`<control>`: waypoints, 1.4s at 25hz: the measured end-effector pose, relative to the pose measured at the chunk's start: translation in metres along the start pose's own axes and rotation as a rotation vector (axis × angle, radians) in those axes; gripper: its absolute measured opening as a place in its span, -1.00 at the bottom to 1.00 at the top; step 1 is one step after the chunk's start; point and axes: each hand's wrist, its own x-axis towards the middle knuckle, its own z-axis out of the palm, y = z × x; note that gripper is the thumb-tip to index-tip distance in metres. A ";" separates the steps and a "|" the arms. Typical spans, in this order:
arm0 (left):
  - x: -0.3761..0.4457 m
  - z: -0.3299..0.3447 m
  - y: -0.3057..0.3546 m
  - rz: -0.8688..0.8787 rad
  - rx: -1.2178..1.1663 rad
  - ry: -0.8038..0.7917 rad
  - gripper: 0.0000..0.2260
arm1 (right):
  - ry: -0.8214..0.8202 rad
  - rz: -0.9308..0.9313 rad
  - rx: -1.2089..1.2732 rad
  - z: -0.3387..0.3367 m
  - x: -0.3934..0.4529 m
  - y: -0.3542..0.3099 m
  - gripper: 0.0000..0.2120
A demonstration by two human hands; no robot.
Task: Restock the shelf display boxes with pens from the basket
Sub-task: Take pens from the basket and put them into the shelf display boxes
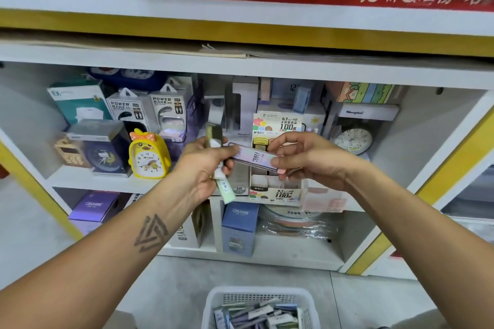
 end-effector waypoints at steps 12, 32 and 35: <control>-0.004 0.009 -0.004 -0.361 -0.085 -0.214 -0.88 | 0.567 -0.483 -0.861 -0.019 0.005 0.006 -0.89; -0.014 0.026 -0.016 -0.095 0.033 -0.395 -0.75 | 0.232 -0.111 0.087 0.006 0.005 0.005 -0.77; -0.013 0.021 -0.013 -0.137 0.014 -0.403 -0.77 | 0.301 -0.142 0.126 0.000 0.005 0.003 -0.80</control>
